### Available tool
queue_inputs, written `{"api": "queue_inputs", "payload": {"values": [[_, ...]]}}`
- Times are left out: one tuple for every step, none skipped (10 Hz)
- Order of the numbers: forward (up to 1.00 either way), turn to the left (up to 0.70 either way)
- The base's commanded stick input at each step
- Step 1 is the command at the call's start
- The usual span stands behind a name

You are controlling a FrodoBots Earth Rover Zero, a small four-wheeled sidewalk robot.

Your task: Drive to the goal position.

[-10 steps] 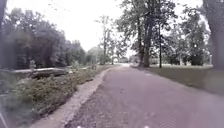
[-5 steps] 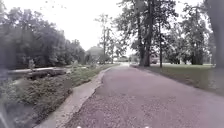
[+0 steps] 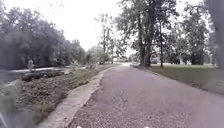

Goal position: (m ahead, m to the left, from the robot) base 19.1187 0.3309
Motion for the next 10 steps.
{"api": "queue_inputs", "payload": {"values": [[0.7, 0.0], [0.7, 0.0], [0.7, 0.0], [0.7, 0.0], [0.7, 0.0], [0.7, 0.0], [0.7, 0.0], [0.7, 0.0], [0.7, 0.0], [0.7, 0.0]]}}
